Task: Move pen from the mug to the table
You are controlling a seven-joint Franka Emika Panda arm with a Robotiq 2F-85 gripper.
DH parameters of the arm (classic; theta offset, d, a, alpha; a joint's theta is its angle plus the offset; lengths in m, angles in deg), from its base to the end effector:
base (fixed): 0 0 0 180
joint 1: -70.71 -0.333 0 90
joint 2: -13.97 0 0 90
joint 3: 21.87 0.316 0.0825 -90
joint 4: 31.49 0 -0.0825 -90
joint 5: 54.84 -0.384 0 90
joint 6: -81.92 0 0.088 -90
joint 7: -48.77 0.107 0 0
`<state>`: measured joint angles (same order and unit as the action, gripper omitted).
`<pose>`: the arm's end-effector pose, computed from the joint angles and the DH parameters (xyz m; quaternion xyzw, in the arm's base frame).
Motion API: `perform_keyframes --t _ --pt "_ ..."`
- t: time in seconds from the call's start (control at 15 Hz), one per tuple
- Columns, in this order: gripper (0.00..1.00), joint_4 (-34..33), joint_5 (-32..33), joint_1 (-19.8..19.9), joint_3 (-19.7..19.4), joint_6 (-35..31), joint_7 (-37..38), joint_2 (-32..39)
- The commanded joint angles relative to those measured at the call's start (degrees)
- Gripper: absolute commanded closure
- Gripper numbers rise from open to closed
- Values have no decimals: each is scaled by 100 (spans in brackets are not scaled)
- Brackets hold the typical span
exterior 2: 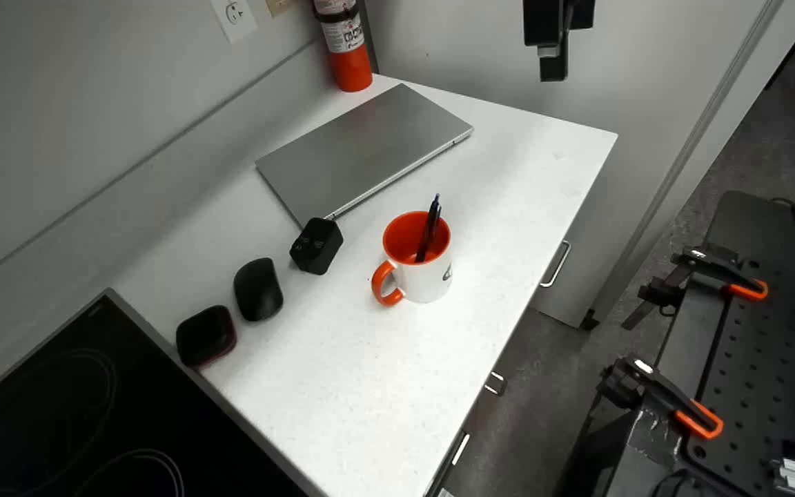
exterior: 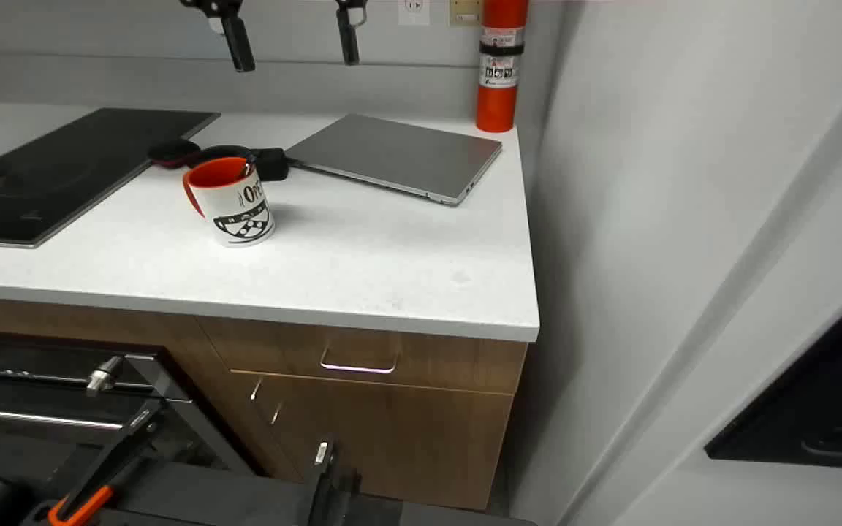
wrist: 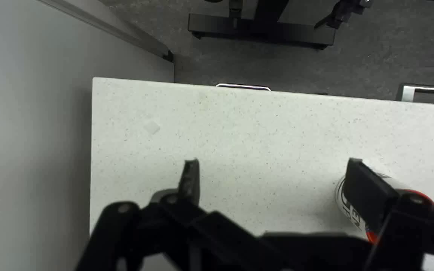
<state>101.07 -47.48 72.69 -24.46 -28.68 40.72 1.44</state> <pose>0.4531 -0.0455 0.4190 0.9935 0.0586 -0.0873 0.0439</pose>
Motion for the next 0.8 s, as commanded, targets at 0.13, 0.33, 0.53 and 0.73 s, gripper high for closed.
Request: perform_keyframes --t 0.13,0.33,0.53,0.73 --pt "0 -7 -1 -6 -4 10 1 2" --pt "0 -59 -244 -41 -78 -10 -318 75" --pt "0 -18 -946 -138 -159 -438 -945 323" --pt "0 -127 -1627 -227 -90 -874 -1541 783"
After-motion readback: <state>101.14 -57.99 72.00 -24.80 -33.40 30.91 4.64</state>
